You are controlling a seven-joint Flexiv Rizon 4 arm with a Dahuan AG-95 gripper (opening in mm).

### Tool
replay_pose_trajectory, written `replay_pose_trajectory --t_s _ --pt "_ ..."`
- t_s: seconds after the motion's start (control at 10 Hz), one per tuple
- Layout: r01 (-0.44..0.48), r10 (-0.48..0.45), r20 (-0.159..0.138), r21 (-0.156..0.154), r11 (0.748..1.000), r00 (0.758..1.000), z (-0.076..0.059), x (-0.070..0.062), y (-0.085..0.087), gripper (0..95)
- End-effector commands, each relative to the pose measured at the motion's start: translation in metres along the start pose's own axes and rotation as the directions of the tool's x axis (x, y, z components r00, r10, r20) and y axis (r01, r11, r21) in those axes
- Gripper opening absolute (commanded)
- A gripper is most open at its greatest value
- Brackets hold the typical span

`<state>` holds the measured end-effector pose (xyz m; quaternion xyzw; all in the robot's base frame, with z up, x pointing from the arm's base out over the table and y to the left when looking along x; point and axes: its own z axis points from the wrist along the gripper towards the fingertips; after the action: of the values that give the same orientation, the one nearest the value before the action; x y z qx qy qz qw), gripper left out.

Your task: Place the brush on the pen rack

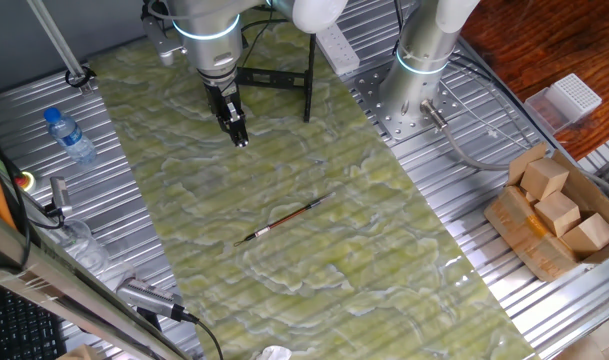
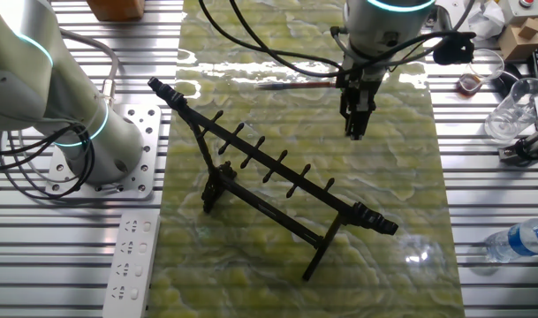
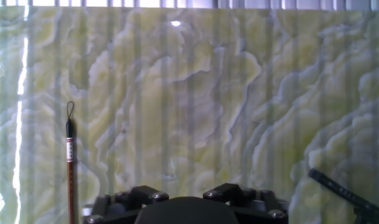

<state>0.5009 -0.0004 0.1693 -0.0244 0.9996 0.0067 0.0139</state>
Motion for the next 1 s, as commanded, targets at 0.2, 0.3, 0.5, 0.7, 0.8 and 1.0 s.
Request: replay_pose_trajectory --t_s 0.2,0.3,0.5,0.7,0.8,1.0 --pt "0.059 -0.059 0.033 -0.003 0.998 0.998 -0.0002 0.0009 0.0004 0.0" --pt "0.059 -0.059 0.033 -0.001 0.998 0.998 -0.0002 0.0009 0.0004 0.0" --pt "0.059 -0.059 0.032 0.001 0.998 0.998 -0.0002 0.0009 0.0004 0.0" --pt "0.055 -0.055 0.032 0.001 0.999 0.998 -0.0002 0.0009 0.0004 0.0" --pt "0.053 -0.053 0.031 0.0 0.999 0.998 -0.0002 0.001 0.0004 0.0" --pt "0.072 -0.072 0.03 -0.001 0.997 0.997 0.0003 0.0026 0.0006 0.0"
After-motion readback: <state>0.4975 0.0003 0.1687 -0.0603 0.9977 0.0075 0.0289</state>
